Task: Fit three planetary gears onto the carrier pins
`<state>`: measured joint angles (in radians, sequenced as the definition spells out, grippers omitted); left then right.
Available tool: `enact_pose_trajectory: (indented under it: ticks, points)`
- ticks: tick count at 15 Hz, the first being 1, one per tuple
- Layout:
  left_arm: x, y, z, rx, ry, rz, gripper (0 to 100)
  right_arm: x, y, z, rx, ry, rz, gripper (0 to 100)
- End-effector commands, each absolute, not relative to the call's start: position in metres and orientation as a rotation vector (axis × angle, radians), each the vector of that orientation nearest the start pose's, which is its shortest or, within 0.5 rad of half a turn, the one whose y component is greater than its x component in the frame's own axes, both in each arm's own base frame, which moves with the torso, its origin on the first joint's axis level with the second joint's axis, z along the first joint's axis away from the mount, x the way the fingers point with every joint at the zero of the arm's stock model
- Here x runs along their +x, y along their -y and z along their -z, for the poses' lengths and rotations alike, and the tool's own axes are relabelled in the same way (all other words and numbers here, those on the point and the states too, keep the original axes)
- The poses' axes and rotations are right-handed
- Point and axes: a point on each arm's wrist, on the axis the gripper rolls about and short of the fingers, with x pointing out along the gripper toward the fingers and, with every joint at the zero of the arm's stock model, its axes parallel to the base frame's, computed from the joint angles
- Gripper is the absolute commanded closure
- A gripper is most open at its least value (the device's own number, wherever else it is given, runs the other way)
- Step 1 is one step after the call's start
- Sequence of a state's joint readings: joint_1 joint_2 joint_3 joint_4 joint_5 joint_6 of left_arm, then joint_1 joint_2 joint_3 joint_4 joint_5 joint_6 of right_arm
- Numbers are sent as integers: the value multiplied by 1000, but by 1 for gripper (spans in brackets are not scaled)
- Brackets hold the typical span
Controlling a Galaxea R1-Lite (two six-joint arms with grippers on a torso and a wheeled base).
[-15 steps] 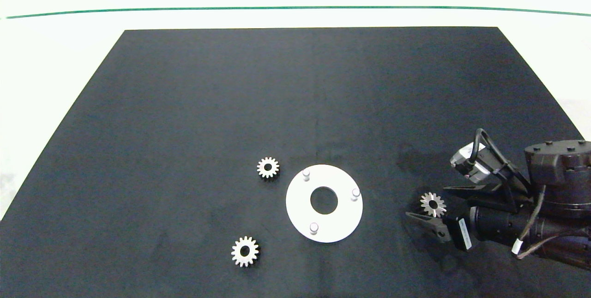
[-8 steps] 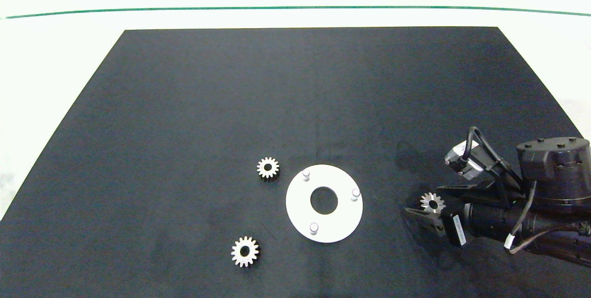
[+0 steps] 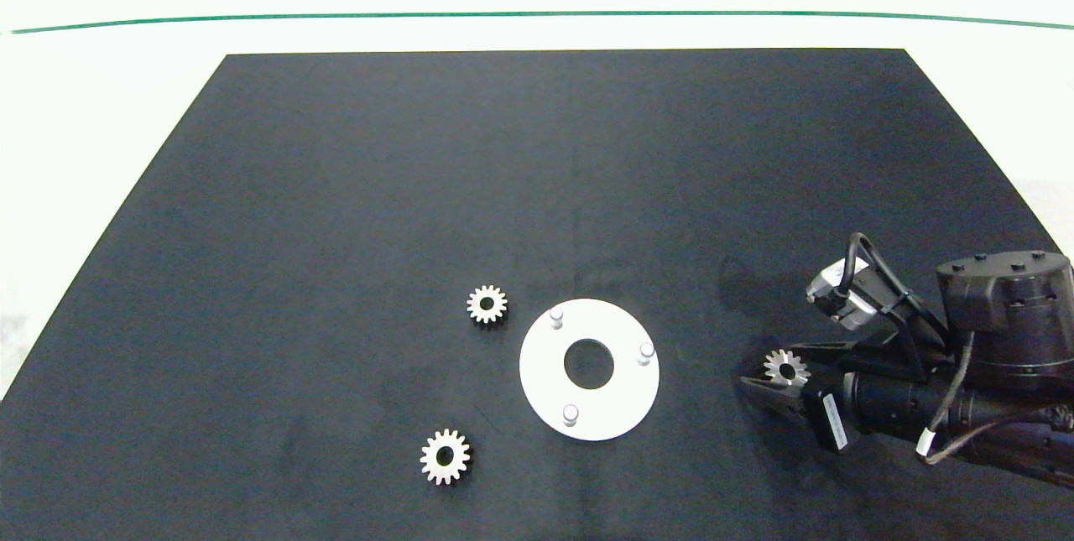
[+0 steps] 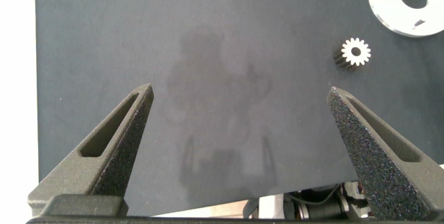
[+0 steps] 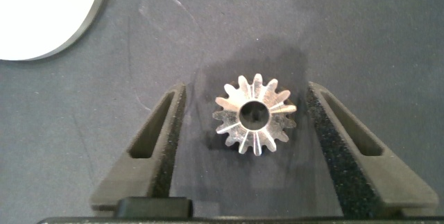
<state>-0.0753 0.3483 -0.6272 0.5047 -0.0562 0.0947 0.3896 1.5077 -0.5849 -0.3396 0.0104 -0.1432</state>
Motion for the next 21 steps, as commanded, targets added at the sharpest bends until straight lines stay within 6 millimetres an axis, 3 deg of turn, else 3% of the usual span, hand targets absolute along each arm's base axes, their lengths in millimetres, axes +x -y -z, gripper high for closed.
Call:
enact_pose_trajectory:
  ticks: [1, 15, 21]
  points:
    - [-35, -1, -200, 97, -222, 144, 0, 214, -89, -149, -253, -549, -428, 38]
    - [-34, -2, -200, 96, -227, 148, 0, 215, -92, -143, -267, -571, -432, 66]
    - [-34, -1, -200, 96, -230, 148, 0, 209, -90, -156, -266, -517, -419, 78]
